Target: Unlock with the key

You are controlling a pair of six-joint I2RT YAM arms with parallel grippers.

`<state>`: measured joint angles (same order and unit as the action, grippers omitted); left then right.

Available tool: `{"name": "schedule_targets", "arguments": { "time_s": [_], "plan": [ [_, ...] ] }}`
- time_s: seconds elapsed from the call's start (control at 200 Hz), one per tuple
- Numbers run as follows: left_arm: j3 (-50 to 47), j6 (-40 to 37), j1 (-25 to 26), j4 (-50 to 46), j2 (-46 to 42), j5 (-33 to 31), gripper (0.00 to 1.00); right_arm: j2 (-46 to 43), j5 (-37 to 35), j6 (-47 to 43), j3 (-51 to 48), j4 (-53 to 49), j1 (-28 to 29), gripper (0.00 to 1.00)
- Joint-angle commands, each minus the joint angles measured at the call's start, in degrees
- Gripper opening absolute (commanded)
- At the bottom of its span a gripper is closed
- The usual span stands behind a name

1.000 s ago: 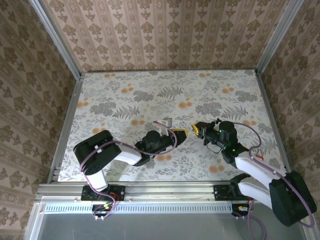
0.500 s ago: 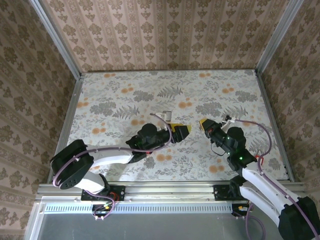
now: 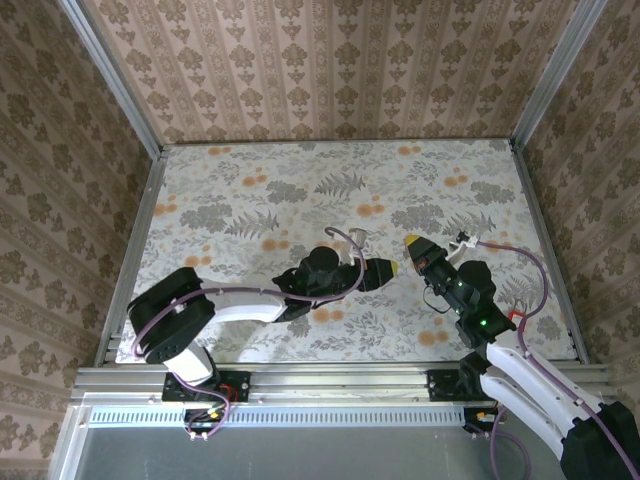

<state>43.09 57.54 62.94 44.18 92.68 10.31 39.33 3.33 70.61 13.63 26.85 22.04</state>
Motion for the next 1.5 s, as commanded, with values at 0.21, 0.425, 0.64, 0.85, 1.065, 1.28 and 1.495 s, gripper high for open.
{"name": "schedule_targets", "arguments": {
  "time_s": [0.21,0.425,0.64,0.85,1.065,1.28,1.495],
  "plan": [
    [1.18,6.67,0.23,10.97,1.42,0.07,0.50,-0.72,-2.26,-1.32,-0.80,2.28,0.96,0.00],
    [3.08,8.50,0.17,12.98,3.78,0.74,0.45,-0.84,-2.56,-1.26,-0.81,2.18,1.51,0.00],
    [4.10,10.83,0.18,16.44,6.84,1.73,0.39,-1.36,-2.97,-1.00,-1.15,1.89,1.76,0.00],
    [4.36,11.27,0.18,17.25,7.68,1.56,0.31,-2.16,-3.33,-0.53,-1.52,1.41,1.86,0.00],
    [4.81,12.10,0.24,19.54,9.15,2.43,0.22,-2.32,-3.32,0.06,-1.90,1.93,2.04,0.00],
    [5.07,13.47,0.50,22.30,10.67,3.05,0.10,-2.50,-3.42,0.17,-1.84,1.69,2.12,0.00],
    [4.33,13.35,0.65,23.36,10.25,3.80,0.00,-3.07,-4.28,0.49,-1.88,0.66,2.14,0.00]
  ]
}}
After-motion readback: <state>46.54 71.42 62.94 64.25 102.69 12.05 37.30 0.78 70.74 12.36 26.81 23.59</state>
